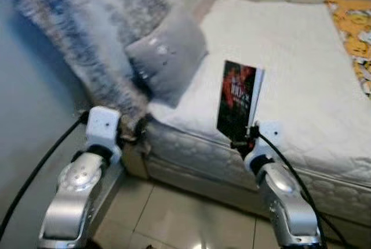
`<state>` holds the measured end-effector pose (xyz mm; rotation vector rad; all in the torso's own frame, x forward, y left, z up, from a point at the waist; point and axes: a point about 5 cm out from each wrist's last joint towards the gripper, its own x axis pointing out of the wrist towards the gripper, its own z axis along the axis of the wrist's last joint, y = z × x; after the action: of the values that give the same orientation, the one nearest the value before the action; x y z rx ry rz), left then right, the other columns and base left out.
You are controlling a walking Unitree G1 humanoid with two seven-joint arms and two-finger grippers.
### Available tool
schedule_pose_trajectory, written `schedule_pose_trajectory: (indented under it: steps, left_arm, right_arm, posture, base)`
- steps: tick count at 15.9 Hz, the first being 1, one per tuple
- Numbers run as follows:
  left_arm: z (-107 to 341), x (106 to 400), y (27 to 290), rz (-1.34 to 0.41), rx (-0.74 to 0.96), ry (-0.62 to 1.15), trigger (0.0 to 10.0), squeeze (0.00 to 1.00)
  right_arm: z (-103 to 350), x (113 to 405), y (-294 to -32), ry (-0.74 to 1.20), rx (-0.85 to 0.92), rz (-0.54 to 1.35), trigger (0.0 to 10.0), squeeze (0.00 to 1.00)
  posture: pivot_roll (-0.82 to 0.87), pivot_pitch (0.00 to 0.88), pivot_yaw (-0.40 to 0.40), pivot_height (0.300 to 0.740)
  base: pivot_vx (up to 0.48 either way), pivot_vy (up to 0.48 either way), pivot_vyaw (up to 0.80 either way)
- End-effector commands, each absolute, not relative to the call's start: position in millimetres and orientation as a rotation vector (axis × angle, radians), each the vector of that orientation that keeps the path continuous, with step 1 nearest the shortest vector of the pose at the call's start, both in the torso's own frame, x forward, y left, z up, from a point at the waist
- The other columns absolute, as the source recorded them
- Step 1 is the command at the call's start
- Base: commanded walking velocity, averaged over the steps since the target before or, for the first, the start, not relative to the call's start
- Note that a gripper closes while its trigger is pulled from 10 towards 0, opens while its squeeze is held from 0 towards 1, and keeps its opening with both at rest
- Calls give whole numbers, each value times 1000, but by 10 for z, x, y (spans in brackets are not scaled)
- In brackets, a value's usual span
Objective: Clean up the room
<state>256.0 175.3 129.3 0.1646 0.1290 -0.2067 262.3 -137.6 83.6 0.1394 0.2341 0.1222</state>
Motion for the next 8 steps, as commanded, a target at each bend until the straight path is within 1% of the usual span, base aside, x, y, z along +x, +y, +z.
schedule_pose_trajectory:
  steps: [1, 2, 3, 7, 8]
  left_arm:
    - [1281, 2550, 1727, -225, 164, 137, 10000, 137]
    - [1282, 2552, 1725, -227, 164, 137, 10000, 141]
    - [1284, 2556, 1719, -231, 162, 136, 10000, 141]
    - [1270, 2562, 1667, -260, 156, 138, 10000, 137]
    - [1271, 2563, 1667, -260, 155, 138, 10000, 141]
  right_arm:
    - [918, 2642, -1470, 195, 153, 82, 10000, 0]
    - [915, 2642, -1470, 199, 161, 79, 10000, 0]
    - [912, 2643, -1479, 204, 187, 70, 10000, 0]
    - [926, 2652, -1494, 196, 182, 65, 10000, 0]
    - [929, 2651, -1494, 194, 180, 65, 10000, 0]
  posture:
    - [34, 0, 21, 740]
    - [33, 0, 23, 740]
    - [33, 0, 25, 740]
    - [23, 0, 33, 740]
    - [22, 0, 33, 740]
  base:
    - [296, 0, 0]
    - [300, 0, -450]
    - [296, 0, -781]
    - [294, 0, -783]
    - [292, 0, -550]
